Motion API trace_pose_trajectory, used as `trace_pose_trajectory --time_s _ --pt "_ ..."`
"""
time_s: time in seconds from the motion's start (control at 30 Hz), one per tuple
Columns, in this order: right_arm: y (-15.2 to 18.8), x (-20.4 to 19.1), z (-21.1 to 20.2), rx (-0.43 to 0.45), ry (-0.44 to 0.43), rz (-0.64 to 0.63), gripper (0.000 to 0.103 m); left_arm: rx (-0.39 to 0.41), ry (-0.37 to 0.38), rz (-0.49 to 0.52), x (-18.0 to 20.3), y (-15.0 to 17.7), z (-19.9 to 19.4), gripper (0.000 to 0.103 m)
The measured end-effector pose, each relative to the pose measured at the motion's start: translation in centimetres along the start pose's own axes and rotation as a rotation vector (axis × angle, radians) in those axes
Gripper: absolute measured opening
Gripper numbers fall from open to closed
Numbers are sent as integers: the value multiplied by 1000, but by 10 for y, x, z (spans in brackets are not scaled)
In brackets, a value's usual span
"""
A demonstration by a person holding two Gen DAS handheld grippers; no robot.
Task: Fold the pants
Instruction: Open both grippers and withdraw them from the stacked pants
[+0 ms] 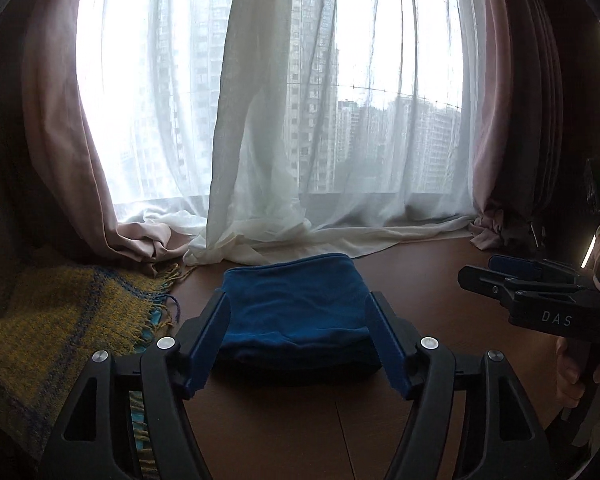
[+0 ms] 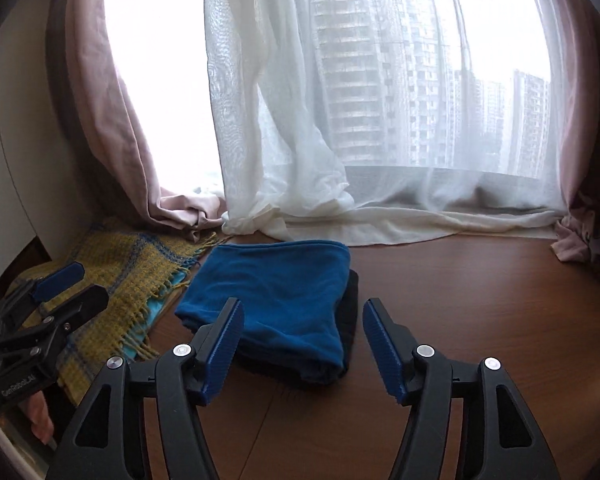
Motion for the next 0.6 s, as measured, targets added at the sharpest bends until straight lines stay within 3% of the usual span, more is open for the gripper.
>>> trace_pose_trajectory --time_s 0.6 --pt "90 29 -128 36 16 41 67 -9 22 14 81 49 -88 69"
Point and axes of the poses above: each gripper's, at about its wrist camera, not at the fingertips, and z roughly the way its jaws point, x to its right, y to its underside, the point moved 2 cm from there along z, roughly the way its jaws point
